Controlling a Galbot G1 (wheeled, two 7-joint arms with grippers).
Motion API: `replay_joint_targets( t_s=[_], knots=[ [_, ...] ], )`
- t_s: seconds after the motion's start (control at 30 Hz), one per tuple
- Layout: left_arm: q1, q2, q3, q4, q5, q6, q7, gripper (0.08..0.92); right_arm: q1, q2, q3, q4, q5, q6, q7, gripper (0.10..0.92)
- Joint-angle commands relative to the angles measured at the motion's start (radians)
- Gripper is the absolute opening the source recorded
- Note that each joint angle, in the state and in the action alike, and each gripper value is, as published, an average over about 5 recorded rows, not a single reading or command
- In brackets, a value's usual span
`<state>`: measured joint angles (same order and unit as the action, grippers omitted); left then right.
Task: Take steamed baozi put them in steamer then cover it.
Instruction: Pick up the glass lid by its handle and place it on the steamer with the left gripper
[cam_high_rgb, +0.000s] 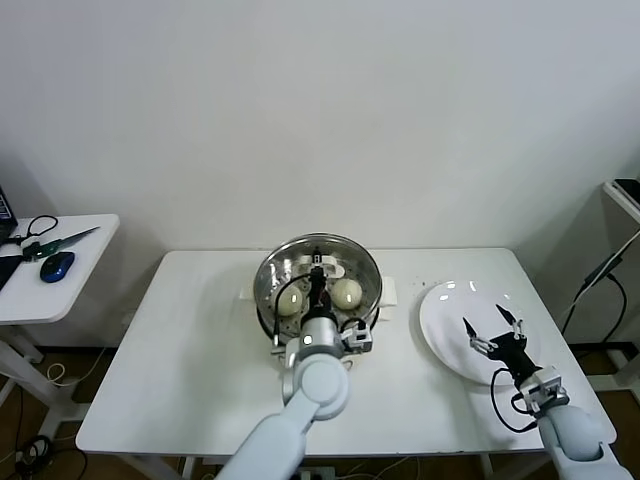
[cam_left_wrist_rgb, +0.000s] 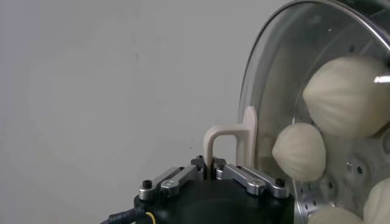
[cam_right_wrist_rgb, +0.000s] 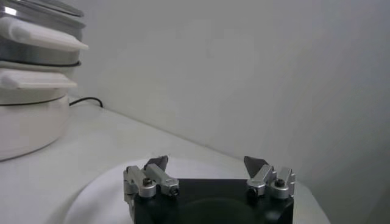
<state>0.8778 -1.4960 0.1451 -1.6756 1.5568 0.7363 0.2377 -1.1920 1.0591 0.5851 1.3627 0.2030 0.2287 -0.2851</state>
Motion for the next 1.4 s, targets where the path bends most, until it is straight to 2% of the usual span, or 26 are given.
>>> replay_joint_targets(
  t_s=[0.03,0.8,1.03,1.13,1.4],
  knots=[
    [-0.003,-0.006,0.004,0.032,-0.012,0.016,-0.015,0.147,-0.001,0.003,0.003,-0.002,-0.005,0.003,-0.003,0.823],
    [0.002,-0.01,-0.003,0.052,-0.01,0.002,-0.02,0.147,0.009,-0.015,0.015,-0.012,-0.008,0.008,-0.023,0.823],
    [0.002,0.012,0.0,0.014,-0.045,0.004,0.008,0.151,0.01,-0.018,0.015,-0.008,-0.008,0.0,-0.025,0.823],
    [0.001,0.037,0.013,-0.024,-0.053,0.014,0.028,0.195,0.011,-0.018,0.015,-0.007,-0.008,-0.009,-0.025,0.823],
    [0.022,0.104,0.022,-0.119,-0.085,0.034,0.046,0.423,0.014,-0.021,0.01,0.026,-0.002,-0.096,-0.013,0.823]
  ],
)
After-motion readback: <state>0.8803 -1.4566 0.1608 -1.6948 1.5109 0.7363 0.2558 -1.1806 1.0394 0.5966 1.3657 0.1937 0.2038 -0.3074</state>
